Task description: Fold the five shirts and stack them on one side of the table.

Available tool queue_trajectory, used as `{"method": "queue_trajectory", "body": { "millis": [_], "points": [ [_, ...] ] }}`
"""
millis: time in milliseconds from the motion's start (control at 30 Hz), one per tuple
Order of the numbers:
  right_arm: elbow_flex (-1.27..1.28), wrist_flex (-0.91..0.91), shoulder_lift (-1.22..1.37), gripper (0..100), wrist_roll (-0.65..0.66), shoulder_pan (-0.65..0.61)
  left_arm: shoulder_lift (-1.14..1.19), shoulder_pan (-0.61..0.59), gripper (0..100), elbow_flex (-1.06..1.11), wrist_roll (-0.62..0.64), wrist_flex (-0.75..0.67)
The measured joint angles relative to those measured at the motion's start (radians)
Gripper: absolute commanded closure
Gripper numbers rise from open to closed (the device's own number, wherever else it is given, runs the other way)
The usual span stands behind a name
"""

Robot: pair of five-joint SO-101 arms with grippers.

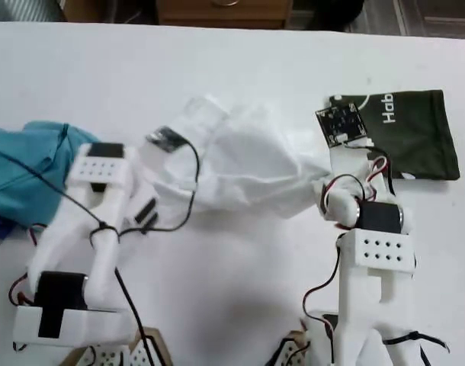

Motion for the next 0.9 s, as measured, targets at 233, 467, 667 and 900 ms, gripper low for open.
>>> {"method": "queue_trajectory", "body": {
  "millis": [233,467,667,900],
  "points": [
    [0.000,0.000,0.000,97.9,0.000,0.000,0.000,0.072,88,0.064,0.048,-0.140],
    [0.000,0.000,0.000,97.9,0.000,0.000,0.000,0.037,86,0.066,0.048,-0.193],
    [0.000,0.000,0.000,97.9,0.000,0.000,0.000,0.028,86,0.094,0.018,-0.195],
    [0.000,0.000,0.000,97.9,0.000,0.000,0.000,0.023,86,0.184,0.018,-0.259]
  ]
}}
